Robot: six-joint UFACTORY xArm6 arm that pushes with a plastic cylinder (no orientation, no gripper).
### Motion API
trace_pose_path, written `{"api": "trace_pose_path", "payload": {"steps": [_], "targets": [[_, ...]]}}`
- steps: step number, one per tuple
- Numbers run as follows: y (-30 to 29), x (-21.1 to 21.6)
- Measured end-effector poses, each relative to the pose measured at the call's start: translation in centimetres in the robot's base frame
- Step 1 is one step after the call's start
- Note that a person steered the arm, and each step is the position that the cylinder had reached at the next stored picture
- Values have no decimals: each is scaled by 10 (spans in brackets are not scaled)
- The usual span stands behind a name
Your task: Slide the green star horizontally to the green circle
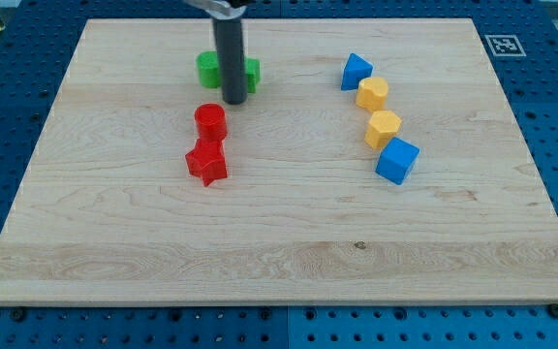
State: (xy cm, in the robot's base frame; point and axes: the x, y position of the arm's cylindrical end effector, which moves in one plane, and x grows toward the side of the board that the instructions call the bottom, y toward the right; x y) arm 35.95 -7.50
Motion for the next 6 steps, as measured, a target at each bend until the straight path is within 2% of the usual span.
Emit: {"api": "trace_pose_path", "payload": {"steps": [3,6], "targets": [[-29,-3],[27,-16]]}}
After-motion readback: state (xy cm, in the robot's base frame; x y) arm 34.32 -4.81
